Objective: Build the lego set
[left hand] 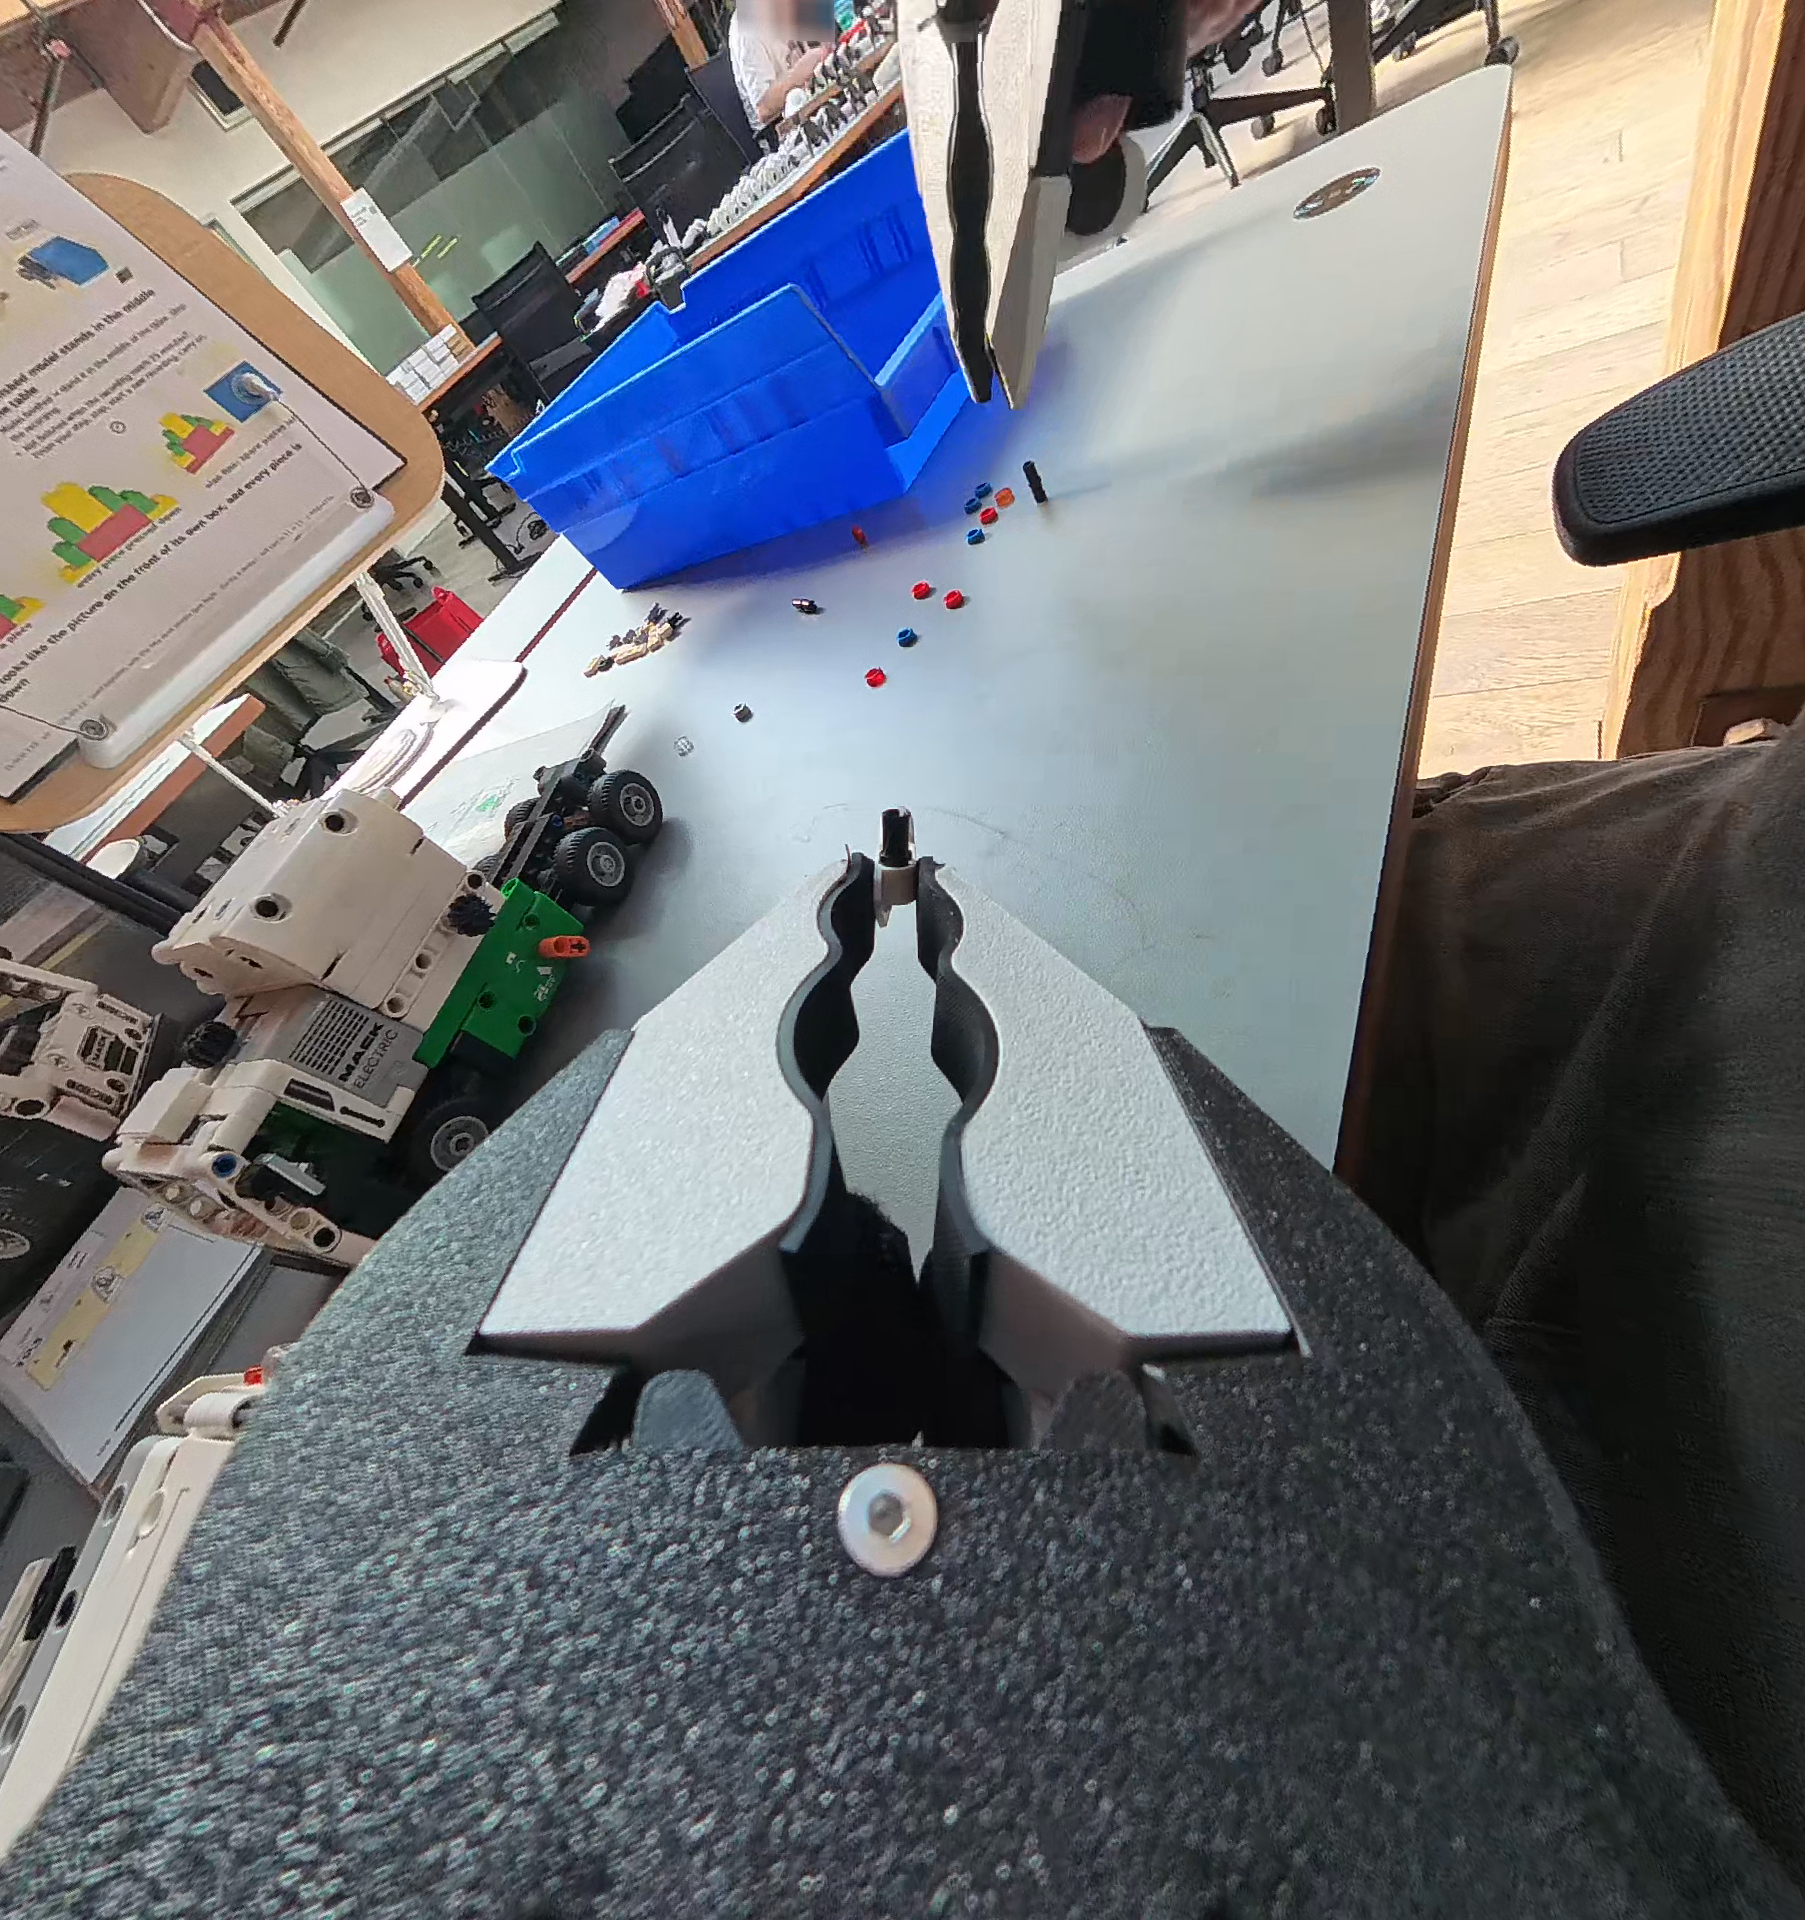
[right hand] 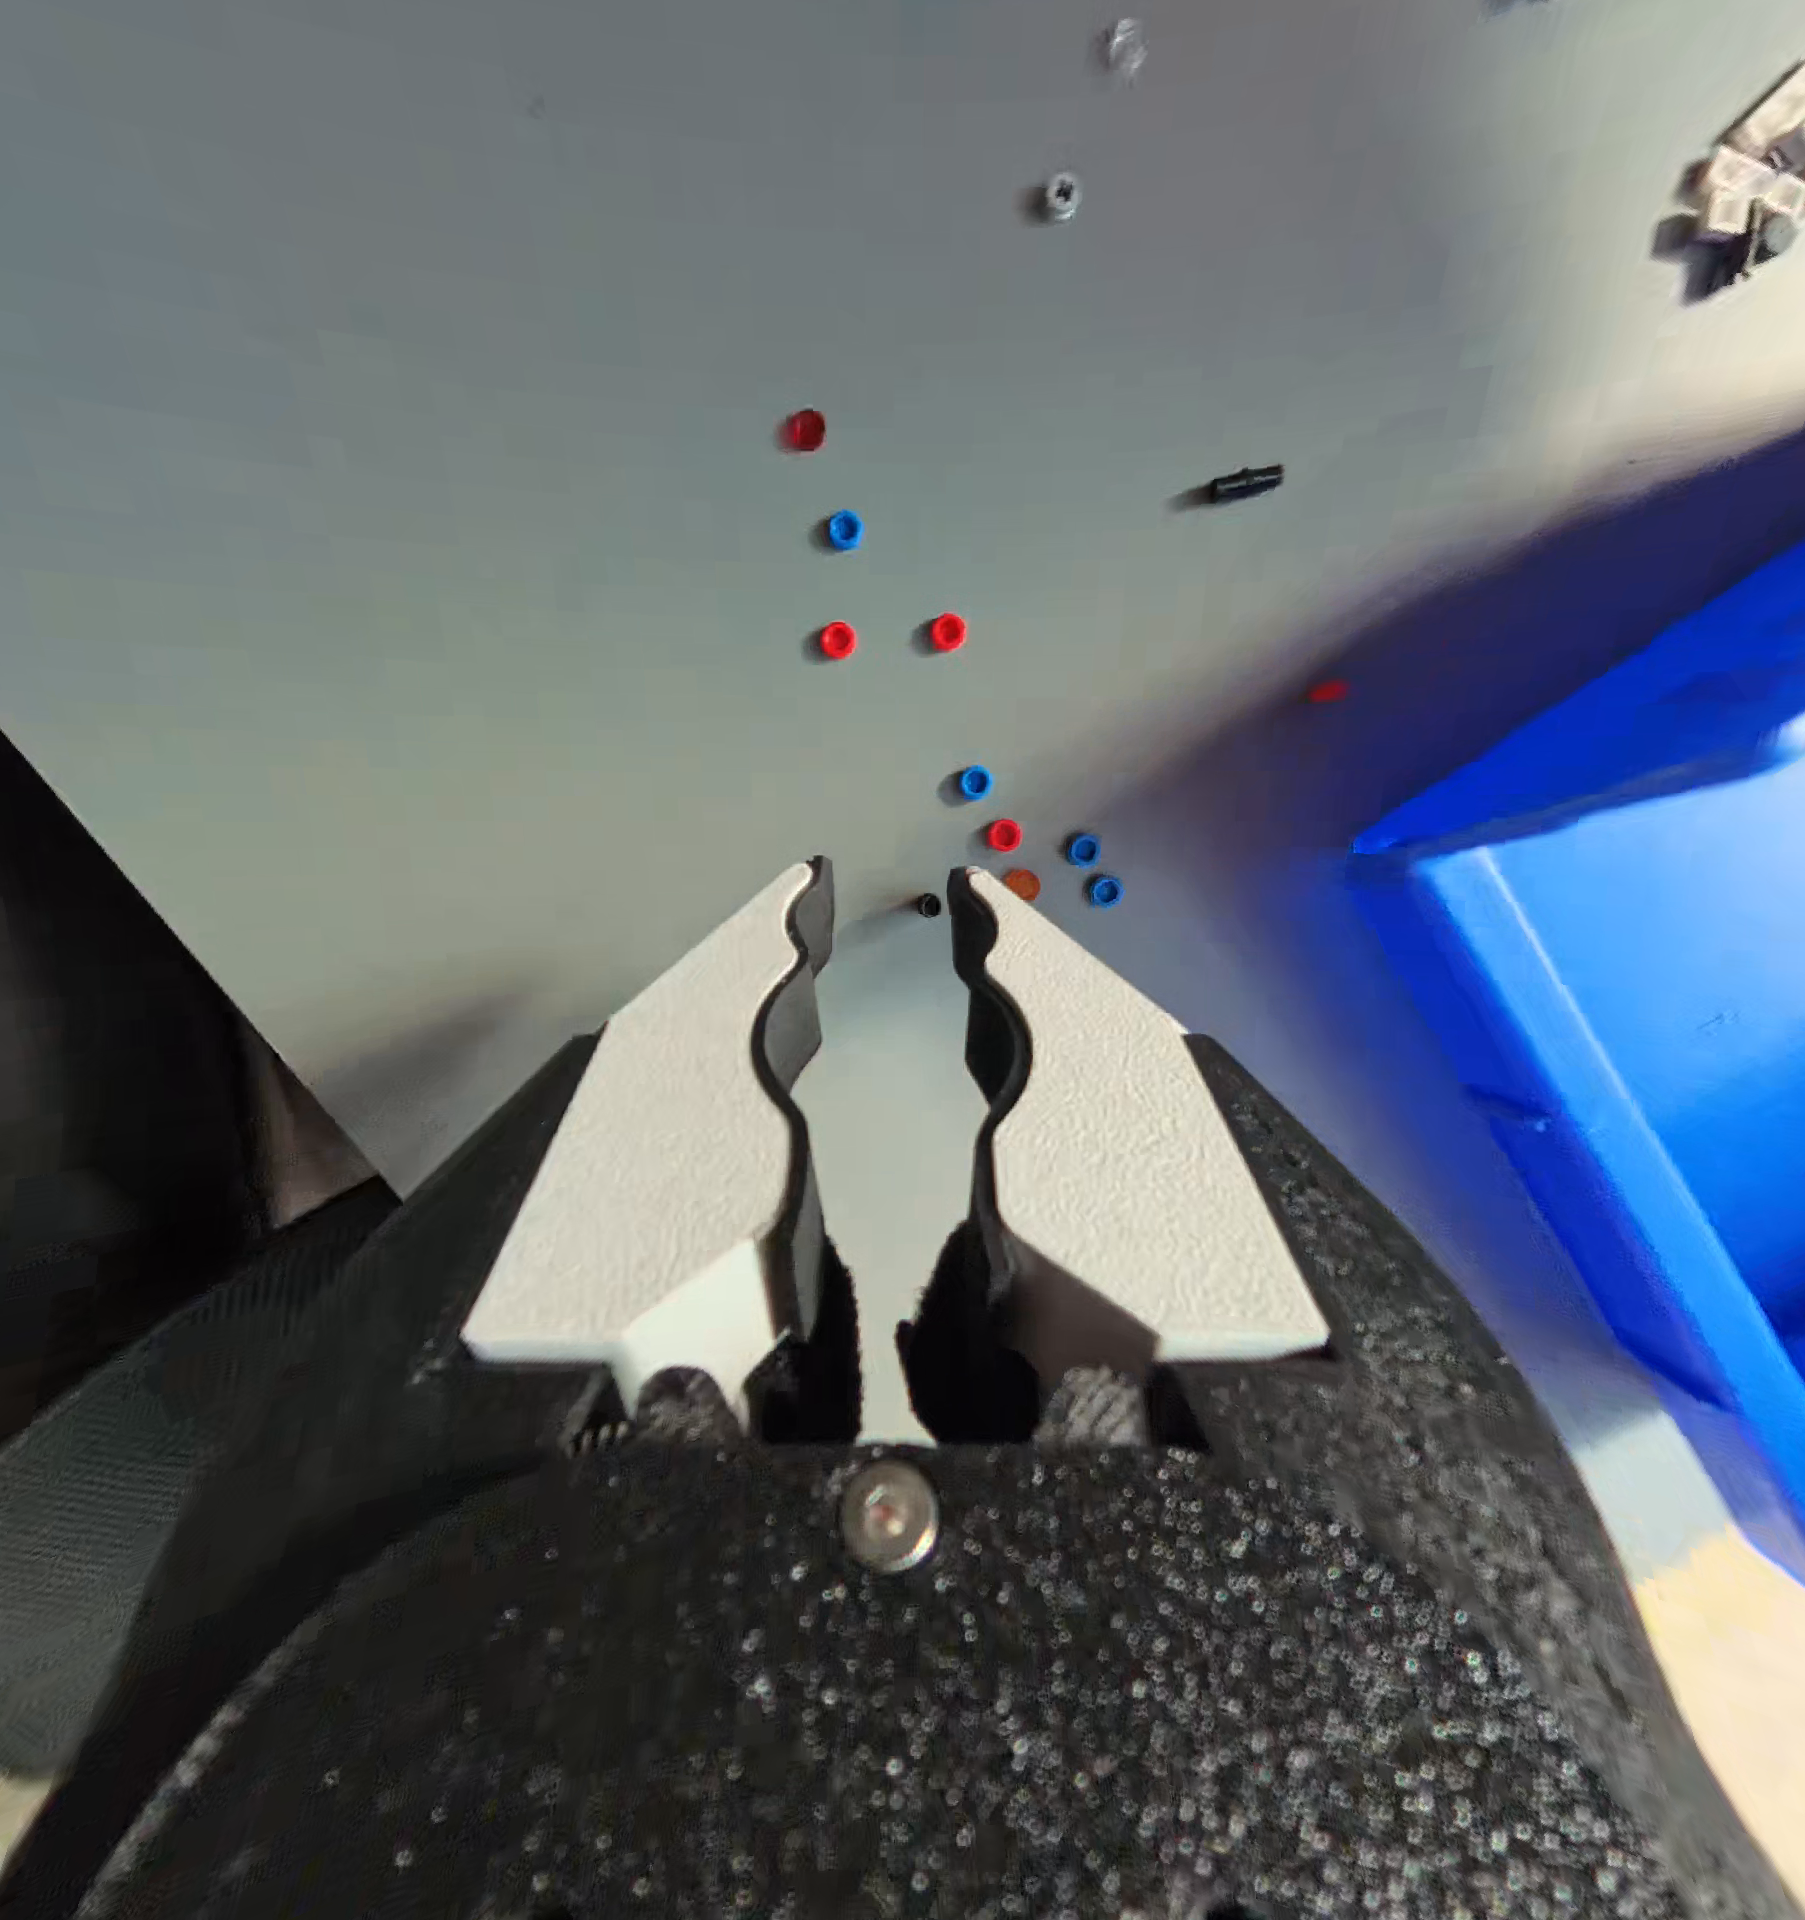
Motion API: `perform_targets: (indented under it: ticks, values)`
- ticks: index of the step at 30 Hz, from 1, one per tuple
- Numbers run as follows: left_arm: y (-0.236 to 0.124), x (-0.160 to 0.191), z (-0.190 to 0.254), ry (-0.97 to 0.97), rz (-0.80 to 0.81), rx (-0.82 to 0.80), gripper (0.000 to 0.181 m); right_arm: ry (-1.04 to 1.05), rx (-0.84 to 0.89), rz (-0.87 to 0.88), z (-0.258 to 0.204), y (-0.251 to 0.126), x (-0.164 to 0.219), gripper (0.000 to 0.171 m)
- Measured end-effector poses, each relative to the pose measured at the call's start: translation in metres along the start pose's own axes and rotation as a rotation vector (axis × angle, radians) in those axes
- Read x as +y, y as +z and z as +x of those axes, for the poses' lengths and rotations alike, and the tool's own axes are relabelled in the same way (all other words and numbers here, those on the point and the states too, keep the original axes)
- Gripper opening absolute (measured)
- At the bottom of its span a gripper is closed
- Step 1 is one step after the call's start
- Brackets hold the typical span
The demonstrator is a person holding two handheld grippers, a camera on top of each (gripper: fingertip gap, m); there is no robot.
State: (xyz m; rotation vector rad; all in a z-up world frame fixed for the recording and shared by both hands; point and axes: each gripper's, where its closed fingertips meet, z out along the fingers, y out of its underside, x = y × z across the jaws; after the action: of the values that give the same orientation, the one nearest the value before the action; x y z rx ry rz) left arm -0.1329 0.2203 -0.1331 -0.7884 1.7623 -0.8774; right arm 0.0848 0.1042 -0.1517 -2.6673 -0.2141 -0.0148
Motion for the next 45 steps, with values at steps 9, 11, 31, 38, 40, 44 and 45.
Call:
perform_targets:
  ticks: [9,11,31,38,40,44,45]
  values:
    - [0.001,0.001,0.000,0.000,-0.008,-0.001,0.006,0.032,0.034,-0.008,0.013,0.014,0.021,0.017]
    - [0.002,0.002,0.001,0.006,-0.019,0.005,0.006,0.018,0.024,-0.024,0.013,0.018,0.022,0.014]
    - [0.001,0.001,-0.007,-0.055,-0.003,-0.008,0.006,-0.128,-0.165,0.232,-0.067,0.007,-0.060,0.004]
    - [-0.009,-0.006,-0.025,-0.232,0.084,0.006,0.006,-0.188,-0.264,0.556,-0.180,0.014,-0.164,0.004]
    - [-0.010,-0.008,-0.025,-0.247,0.099,0.019,0.006,-0.174,-0.285,0.566,-0.186,0.018,-0.170,0.004]
    - [-0.010,-0.010,-0.021,-0.238,0.105,0.037,0.006,-0.235,-0.264,0.524,-0.193,0.025,-0.167,0.004]
    - [-0.010,-0.009,-0.020,-0.229,0.099,0.037,0.006,-0.250,-0.257,0.515,-0.194,0.025,-0.167,0.004]
